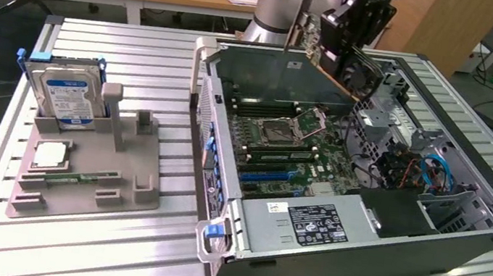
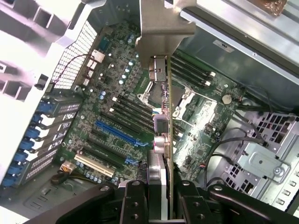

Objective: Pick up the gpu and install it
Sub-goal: 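Insert the gpu into the slot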

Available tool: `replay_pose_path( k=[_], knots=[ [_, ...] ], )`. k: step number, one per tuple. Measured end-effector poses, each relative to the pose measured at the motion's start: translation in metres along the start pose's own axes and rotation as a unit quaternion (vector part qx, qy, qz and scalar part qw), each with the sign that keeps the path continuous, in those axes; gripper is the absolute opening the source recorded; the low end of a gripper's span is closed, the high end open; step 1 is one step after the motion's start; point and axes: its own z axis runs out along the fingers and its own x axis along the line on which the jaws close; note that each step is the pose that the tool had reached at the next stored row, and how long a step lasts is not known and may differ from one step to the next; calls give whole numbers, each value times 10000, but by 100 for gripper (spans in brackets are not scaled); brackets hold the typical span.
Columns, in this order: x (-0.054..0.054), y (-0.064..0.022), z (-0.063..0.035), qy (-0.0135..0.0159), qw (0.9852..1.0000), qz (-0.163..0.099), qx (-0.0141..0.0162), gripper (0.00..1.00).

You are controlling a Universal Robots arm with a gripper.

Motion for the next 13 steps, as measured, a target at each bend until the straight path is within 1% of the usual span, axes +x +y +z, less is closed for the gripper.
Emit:
replay_pose_path(
  k=[9, 13],
  knots=[
    [0, 0, 0, -5, 9996, -284, -4, 28],
    [0, -1, 1, -9, 9985, -544, -7, 28]
  ],
)
